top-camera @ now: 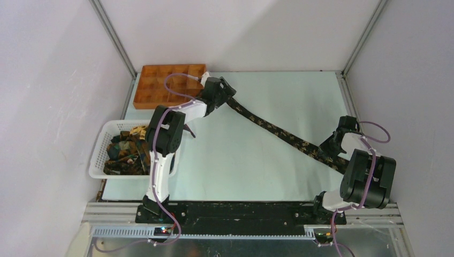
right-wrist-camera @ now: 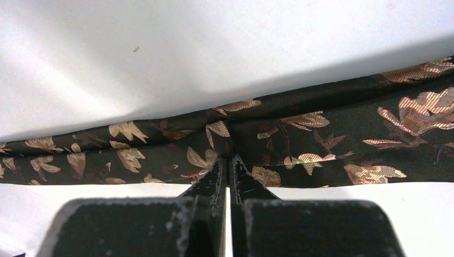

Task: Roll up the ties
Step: Flatten out the tie at the center of the board.

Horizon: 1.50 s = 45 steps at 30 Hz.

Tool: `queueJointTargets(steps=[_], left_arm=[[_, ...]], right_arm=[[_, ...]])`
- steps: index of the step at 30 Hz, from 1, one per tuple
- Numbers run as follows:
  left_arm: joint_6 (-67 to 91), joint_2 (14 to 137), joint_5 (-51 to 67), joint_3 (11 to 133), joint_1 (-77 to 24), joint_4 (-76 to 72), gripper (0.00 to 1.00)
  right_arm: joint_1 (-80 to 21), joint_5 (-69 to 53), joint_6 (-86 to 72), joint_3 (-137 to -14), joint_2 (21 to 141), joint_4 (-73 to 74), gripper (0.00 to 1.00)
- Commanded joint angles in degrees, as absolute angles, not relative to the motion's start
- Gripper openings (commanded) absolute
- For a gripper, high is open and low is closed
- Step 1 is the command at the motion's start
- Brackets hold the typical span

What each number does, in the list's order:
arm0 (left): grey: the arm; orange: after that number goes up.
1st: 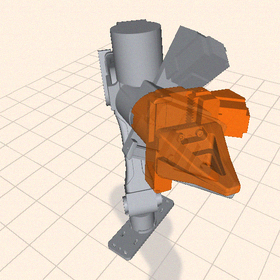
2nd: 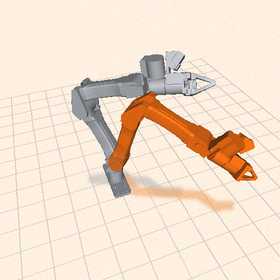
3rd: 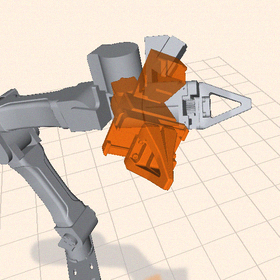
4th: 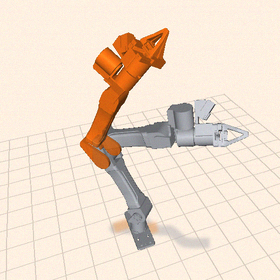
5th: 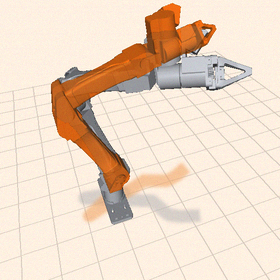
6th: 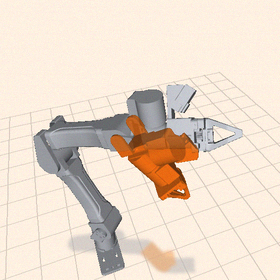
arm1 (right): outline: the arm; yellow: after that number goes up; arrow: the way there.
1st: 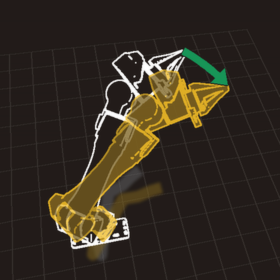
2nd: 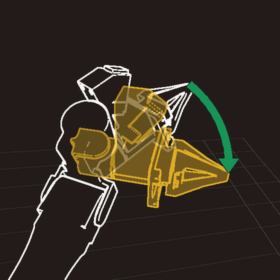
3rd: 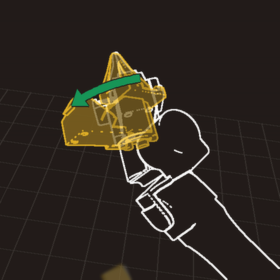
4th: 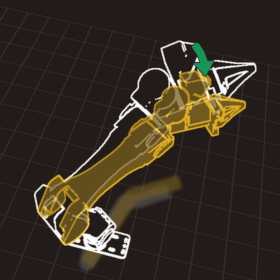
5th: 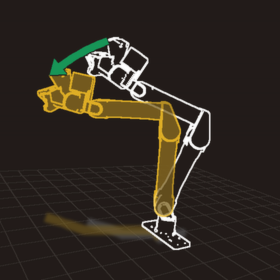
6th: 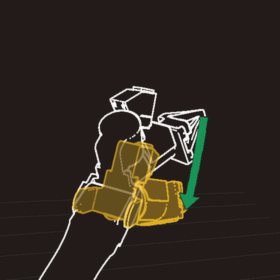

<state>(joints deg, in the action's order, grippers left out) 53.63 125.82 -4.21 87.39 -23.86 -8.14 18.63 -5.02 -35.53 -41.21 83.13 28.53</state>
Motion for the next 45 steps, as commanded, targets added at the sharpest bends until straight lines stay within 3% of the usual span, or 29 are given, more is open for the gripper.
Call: queueJointTargets(steps=[1, 11, 15, 19, 23, 33, 41, 45], left_arm=[[51.59, 127.56, -6.72, 90.09, -23.65, -7.73, 0.83], [48.94, 123.46, -7.11, 87.43, -23.83, -6.28, 0.83], [46.58, 120.78, -7.47, 86.9, -23.88, -4.38, 0.86], [44.1, 119.65, -7.17, 87.23, -23.85, -2.27, 0.92], [42.66, 119.11, -5.2, 87.0, -23.82, -1.8, 0.99], [41.44, 124.79, 1.37, 92.19, -23.47, 0.29, 0.99], [42.69, 129.19, 4.74, 95.71, -21.68, 1.99, 0.86], [42.67, 130.15, 4.92, 95.88, -21.41, 2.33, 0.84]], right_arm=[[19.07, -1.92, -34.67, -40.34, 85.27, 24.81, 0.0], [19.01, -3.57, -33.45, -40.34, 82.19, 25.0, 0.01], [18.76, -2.67, -33.73, -40.84, 76.01, 26.65, 0.16], [17.65, -0.59, -33.4, -42.41, 70.59, 29.72, 0.43], [15.26, 3.52, -32.78, -44.82, 66.49, 32.12, 0.57], [3.9, 3.55, -31.59, -48.53, 67.44, 29.74, 0.55], [0.86, 2.98, -31.65, -48.74, 69.39, 28.93, 0.55], [0.84, 2.46, -31.64, -48.78, 69.46, 28.48, 0.55]])
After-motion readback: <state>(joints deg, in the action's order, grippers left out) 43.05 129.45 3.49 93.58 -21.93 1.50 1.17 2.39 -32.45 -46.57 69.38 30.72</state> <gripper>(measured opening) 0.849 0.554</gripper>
